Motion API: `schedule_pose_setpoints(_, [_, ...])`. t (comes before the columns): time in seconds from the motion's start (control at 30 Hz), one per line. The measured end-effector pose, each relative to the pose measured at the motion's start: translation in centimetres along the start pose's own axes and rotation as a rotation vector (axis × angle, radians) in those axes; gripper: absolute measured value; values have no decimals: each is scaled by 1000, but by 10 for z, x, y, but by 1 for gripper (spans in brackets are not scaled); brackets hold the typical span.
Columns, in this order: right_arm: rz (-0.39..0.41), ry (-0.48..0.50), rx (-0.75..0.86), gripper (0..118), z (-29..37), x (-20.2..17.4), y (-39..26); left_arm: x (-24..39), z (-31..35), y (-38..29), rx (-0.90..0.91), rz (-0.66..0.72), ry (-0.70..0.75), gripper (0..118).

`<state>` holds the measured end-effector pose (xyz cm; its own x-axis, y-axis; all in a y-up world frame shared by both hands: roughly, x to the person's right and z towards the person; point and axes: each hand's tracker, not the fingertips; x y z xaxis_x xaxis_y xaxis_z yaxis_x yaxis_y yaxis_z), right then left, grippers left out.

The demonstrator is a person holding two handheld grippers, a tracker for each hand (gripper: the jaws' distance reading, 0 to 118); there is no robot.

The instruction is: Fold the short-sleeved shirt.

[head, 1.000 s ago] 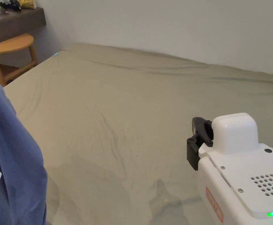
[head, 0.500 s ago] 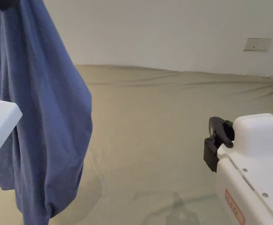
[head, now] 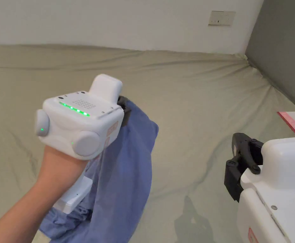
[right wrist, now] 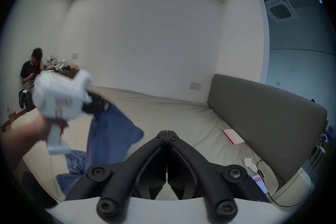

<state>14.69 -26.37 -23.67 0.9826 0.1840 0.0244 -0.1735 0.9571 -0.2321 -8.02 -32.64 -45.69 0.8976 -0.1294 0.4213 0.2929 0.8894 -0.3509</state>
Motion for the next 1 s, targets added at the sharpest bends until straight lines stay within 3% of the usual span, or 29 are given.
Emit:
schedule_pose_setpoints(0.1, [0, -21, -59, 1, -18, 12, -18, 19, -73, -70, -263, -18, -22, 4])
schedule_pose_setpoints(0.23, [1, -37, -123, 1, -36, 24, -39, 28, -116, -150, -509, 12, 22, 4])
schedule_pose_setpoints(0.3, [-7, -39, -153, 1, -43, 29, -47, 28, -118, -175, -505, 26, 43, 9])
schedule_pose_setpoints(0.37, [-14, -36, -177, 1, -49, 31, -53, 27, -107, -171, -384, 41, 39, 14])
schedule_pose_setpoints(0.4, [-14, -35, -186, 1, -52, 31, -56, 26, -104, -166, -425, 30, 35, 17])
schedule_pose_setpoints(0.43, [-13, -33, -190, 1, -53, 31, -57, 24, -103, -162, -455, 29, 7, 24])
schedule_pose_setpoints(0.47, [-10, -29, -193, 1, -54, 30, -59, 20, -100, -158, -461, 48, -8, 40])
schedule_pose_setpoints(0.5, [-6, -24, -195, 1, -54, 28, -59, 15, -94, -154, -456, 76, -15, 67])
schedule_pose_setpoints(0.53, [-2, -20, -194, 1, -53, 27, -58, 12, -89, -150, -452, 100, -22, 106])
schedule_pose_setpoints(0.57, [4, -12, -189, 1, -52, 25, -56, 6, -79, -143, -436, 124, -26, 118])
schedule_pose_setpoints(1.0, [70, 86, 23, 1, -19, -6, 16, -40, 159, -33, 204, 246, 220, 113])
